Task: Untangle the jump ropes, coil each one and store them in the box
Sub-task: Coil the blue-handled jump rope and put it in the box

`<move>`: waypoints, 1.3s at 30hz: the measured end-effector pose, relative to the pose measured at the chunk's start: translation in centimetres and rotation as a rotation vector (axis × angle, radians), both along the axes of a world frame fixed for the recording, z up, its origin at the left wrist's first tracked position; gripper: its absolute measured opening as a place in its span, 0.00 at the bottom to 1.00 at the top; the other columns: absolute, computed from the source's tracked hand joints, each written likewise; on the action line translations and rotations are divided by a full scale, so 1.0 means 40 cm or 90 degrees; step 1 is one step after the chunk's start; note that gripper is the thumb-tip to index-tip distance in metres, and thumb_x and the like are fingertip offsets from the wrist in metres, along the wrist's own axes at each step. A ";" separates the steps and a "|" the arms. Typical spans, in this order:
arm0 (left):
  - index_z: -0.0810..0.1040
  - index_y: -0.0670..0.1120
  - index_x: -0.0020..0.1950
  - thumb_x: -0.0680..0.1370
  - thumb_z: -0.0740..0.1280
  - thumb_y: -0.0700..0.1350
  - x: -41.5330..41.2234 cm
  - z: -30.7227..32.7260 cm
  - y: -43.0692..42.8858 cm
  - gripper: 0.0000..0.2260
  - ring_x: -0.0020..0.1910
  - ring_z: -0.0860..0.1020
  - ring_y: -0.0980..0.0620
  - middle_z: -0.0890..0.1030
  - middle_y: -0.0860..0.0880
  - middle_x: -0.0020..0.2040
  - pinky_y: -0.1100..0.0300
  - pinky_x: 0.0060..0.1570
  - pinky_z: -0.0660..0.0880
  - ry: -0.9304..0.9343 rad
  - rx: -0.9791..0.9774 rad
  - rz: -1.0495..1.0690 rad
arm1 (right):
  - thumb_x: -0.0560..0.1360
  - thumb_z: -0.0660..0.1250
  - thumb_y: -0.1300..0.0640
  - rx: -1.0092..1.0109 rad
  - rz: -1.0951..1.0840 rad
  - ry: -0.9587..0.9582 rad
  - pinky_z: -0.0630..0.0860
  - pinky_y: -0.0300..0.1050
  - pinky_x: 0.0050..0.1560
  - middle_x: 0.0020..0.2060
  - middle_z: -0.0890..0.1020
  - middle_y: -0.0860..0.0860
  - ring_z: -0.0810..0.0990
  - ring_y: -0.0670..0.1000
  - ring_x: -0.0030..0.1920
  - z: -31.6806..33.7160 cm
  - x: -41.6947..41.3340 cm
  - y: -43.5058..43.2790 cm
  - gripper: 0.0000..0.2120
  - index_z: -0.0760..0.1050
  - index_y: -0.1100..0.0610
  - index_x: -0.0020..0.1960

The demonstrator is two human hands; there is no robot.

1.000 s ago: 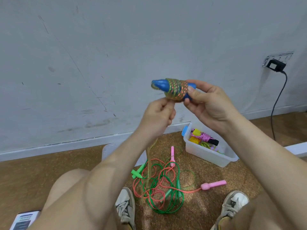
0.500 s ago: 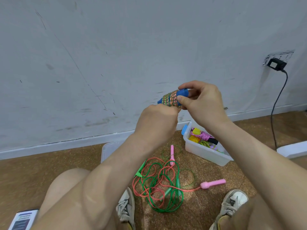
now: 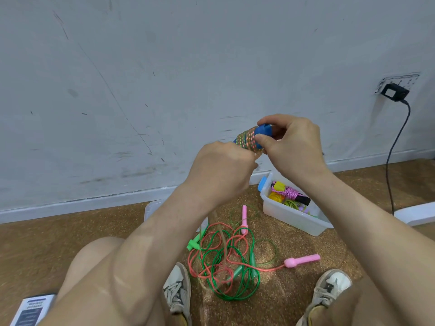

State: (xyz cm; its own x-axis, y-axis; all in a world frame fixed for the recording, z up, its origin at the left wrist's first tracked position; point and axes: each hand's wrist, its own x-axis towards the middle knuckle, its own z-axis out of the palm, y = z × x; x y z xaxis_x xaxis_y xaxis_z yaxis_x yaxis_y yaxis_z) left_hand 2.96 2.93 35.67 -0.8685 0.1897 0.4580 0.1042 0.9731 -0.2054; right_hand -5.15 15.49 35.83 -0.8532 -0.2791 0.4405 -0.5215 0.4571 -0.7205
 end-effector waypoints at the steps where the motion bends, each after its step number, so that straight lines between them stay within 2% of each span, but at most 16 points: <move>1: 0.76 0.44 0.29 0.65 0.77 0.47 -0.002 0.002 -0.004 0.12 0.20 0.71 0.43 0.72 0.46 0.22 0.63 0.27 0.57 0.016 0.001 -0.017 | 0.71 0.72 0.61 0.036 0.002 0.031 0.73 0.32 0.45 0.41 0.82 0.48 0.78 0.47 0.40 0.003 0.000 0.001 0.10 0.83 0.54 0.52; 4: 0.81 0.44 0.36 0.70 0.73 0.47 -0.009 0.009 -0.027 0.07 0.24 0.74 0.43 0.74 0.47 0.27 0.62 0.25 0.61 0.066 0.037 -0.080 | 0.72 0.71 0.61 0.150 0.054 0.058 0.73 0.44 0.51 0.45 0.82 0.53 0.79 0.53 0.45 0.008 -0.005 0.006 0.10 0.82 0.54 0.53; 7: 0.84 0.47 0.40 0.72 0.69 0.49 -0.014 0.028 -0.066 0.08 0.31 0.77 0.45 0.78 0.48 0.31 0.58 0.29 0.72 0.064 0.124 -0.104 | 0.73 0.70 0.62 0.189 0.165 0.037 0.74 0.49 0.54 0.46 0.83 0.54 0.79 0.54 0.48 0.017 -0.006 0.015 0.11 0.82 0.54 0.54; 13: 0.86 0.50 0.45 0.72 0.73 0.47 -0.011 0.040 -0.093 0.04 0.40 0.80 0.59 0.84 0.54 0.38 0.59 0.44 0.74 -0.133 0.565 -0.040 | 0.73 0.69 0.67 0.208 0.310 -0.025 0.75 0.41 0.49 0.43 0.84 0.53 0.81 0.49 0.44 0.054 0.003 0.035 0.12 0.82 0.56 0.53; 16: 0.84 0.44 0.41 0.73 0.72 0.42 -0.010 0.046 -0.088 0.03 0.28 0.74 0.57 0.81 0.53 0.29 0.65 0.34 0.69 -0.228 0.743 -0.065 | 0.74 0.66 0.72 0.174 0.395 -0.117 0.78 0.41 0.45 0.41 0.84 0.56 0.81 0.51 0.39 0.067 -0.002 0.050 0.14 0.81 0.57 0.53; 19: 0.82 0.41 0.38 0.73 0.70 0.46 -0.014 0.038 -0.091 0.09 0.31 0.62 0.49 0.79 0.51 0.28 0.60 0.32 0.60 -0.310 0.879 -0.067 | 0.75 0.65 0.74 0.105 0.468 -0.226 0.78 0.40 0.41 0.39 0.83 0.55 0.79 0.49 0.35 0.065 -0.001 0.058 0.15 0.80 0.56 0.51; 22: 0.80 0.41 0.40 0.71 0.69 0.54 -0.023 0.018 -0.076 0.16 0.30 0.69 0.51 0.78 0.48 0.31 0.63 0.30 0.63 -0.361 1.007 -0.072 | 0.74 0.64 0.74 -0.015 0.485 -0.320 0.77 0.37 0.40 0.36 0.83 0.48 0.79 0.45 0.36 0.059 -0.006 0.065 0.15 0.79 0.57 0.51; 24: 0.82 0.42 0.40 0.71 0.66 0.58 -0.027 0.007 -0.054 0.18 0.33 0.74 0.49 0.80 0.44 0.35 0.61 0.34 0.69 -0.378 1.078 -0.074 | 0.73 0.65 0.74 -0.091 0.449 -0.350 0.78 0.36 0.40 0.37 0.83 0.46 0.79 0.46 0.37 0.056 -0.016 0.069 0.15 0.79 0.57 0.51; 26: 0.83 0.44 0.38 0.74 0.65 0.58 -0.034 0.000 -0.044 0.18 0.31 0.72 0.48 0.77 0.42 0.33 0.62 0.32 0.67 -0.343 1.118 -0.069 | 0.72 0.68 0.72 -0.166 0.391 -0.372 0.78 0.38 0.43 0.41 0.81 0.48 0.79 0.47 0.39 0.047 -0.026 0.067 0.14 0.80 0.56 0.52; 28: 0.81 0.45 0.35 0.78 0.64 0.54 -0.039 -0.002 -0.039 0.17 0.23 0.64 0.54 0.69 0.46 0.28 0.64 0.26 0.57 -0.269 1.128 -0.050 | 0.72 0.70 0.69 -0.233 0.306 -0.375 0.79 0.40 0.43 0.43 0.75 0.52 0.77 0.48 0.38 0.036 -0.031 0.060 0.12 0.80 0.56 0.51; 30: 0.81 0.44 0.37 0.78 0.65 0.51 -0.042 -0.002 -0.026 0.15 0.22 0.59 0.55 0.66 0.48 0.27 0.59 0.29 0.52 -0.196 1.138 -0.029 | 0.73 0.72 0.66 -0.233 0.216 -0.343 0.80 0.41 0.39 0.39 0.73 0.53 0.76 0.48 0.35 0.023 -0.028 0.047 0.07 0.78 0.57 0.48; 32: 0.81 0.40 0.40 0.78 0.66 0.48 -0.043 0.000 -0.012 0.13 0.21 0.62 0.58 0.70 0.53 0.24 0.64 0.25 0.55 -0.123 1.158 -0.019 | 0.76 0.69 0.63 -0.190 0.165 -0.310 0.81 0.43 0.36 0.36 0.76 0.55 0.79 0.51 0.36 0.019 -0.016 0.030 0.01 0.78 0.58 0.47; 34: 0.81 0.36 0.42 0.78 0.68 0.46 -0.052 -0.004 -0.003 0.12 0.22 0.69 0.58 0.76 0.51 0.27 0.68 0.23 0.63 -0.033 1.160 0.015 | 0.78 0.65 0.58 -0.143 0.170 -0.311 0.83 0.48 0.39 0.43 0.82 0.57 0.83 0.53 0.44 0.017 -0.003 0.017 0.04 0.78 0.55 0.51; 36: 0.83 0.37 0.40 0.76 0.70 0.47 -0.063 -0.017 -0.007 0.13 0.27 0.69 0.55 0.77 0.45 0.32 0.67 0.25 0.65 0.039 1.141 0.048 | 0.77 0.66 0.54 -0.088 0.222 -0.329 0.83 0.53 0.44 0.50 0.83 0.53 0.83 0.53 0.49 0.014 0.018 0.004 0.07 0.75 0.46 0.55; 37: 0.83 0.38 0.40 0.76 0.71 0.47 -0.064 -0.022 -0.006 0.12 0.27 0.69 0.55 0.78 0.45 0.33 0.66 0.26 0.64 0.056 1.139 0.053 | 0.76 0.68 0.53 -0.050 0.247 -0.315 0.81 0.54 0.45 0.51 0.82 0.52 0.82 0.53 0.47 0.004 0.030 -0.005 0.11 0.72 0.44 0.56; 39: 0.84 0.40 0.41 0.76 0.70 0.46 -0.064 -0.035 0.003 0.10 0.26 0.71 0.59 0.79 0.51 0.31 0.68 0.27 0.66 0.065 1.133 0.055 | 0.69 0.71 0.53 0.037 0.246 -0.253 0.78 0.53 0.45 0.52 0.79 0.55 0.80 0.54 0.44 -0.031 0.053 -0.032 0.27 0.64 0.48 0.64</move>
